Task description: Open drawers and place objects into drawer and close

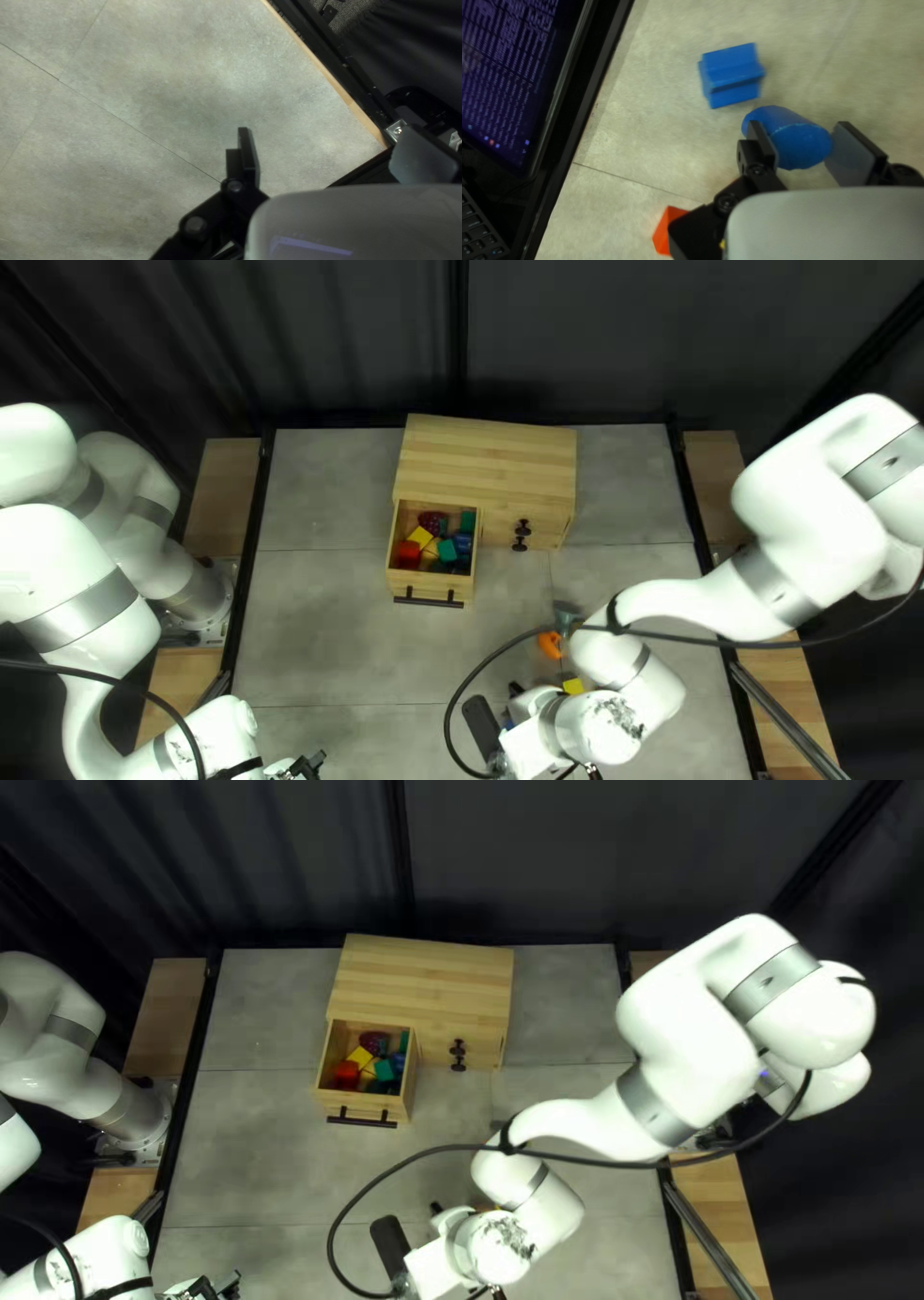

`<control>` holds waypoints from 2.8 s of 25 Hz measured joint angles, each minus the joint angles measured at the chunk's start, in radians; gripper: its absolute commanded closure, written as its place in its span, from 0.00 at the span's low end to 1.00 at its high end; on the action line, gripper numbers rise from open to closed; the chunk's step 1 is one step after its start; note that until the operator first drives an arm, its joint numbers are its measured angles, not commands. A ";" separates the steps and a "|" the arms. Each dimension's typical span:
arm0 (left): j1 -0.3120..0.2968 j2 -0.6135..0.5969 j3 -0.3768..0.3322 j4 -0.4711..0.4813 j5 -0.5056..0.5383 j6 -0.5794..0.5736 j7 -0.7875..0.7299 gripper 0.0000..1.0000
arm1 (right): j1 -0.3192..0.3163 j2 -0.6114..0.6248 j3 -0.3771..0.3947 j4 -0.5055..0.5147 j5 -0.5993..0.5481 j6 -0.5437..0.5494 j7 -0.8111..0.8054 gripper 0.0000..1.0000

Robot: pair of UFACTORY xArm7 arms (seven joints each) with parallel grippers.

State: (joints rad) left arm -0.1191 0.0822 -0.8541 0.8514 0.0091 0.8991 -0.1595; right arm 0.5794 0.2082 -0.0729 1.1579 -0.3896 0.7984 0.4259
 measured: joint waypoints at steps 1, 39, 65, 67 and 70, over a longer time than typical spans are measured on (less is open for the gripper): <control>0.000 0.000 0.000 0.000 0.000 0.000 0.000 0.00 | -0.001 -0.019 -0.009 0.005 -0.014 0.018 0.024 1.00; 0.000 0.000 0.000 0.000 0.000 0.000 0.000 0.00 | -0.245 -0.066 -0.246 -0.027 -0.174 -0.250 0.113 1.00; 0.000 0.000 0.000 0.000 0.000 0.000 0.000 0.00 | -0.113 -0.112 -0.141 -0.058 -0.192 -0.108 0.297 0.00; 0.000 0.000 0.000 0.000 0.000 0.000 0.000 0.00 | -0.074 -0.110 -0.105 -0.061 -0.179 -0.066 0.320 0.00; 0.000 0.000 0.000 0.000 0.000 0.000 0.000 0.00 | -0.030 -0.095 -0.062 -0.056 -0.141 0.001 0.335 0.00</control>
State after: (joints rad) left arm -0.1192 0.0822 -0.8541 0.8514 0.0091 0.8991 -0.1595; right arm 0.5496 0.1127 -0.1346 1.1019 -0.5308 0.7998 0.7611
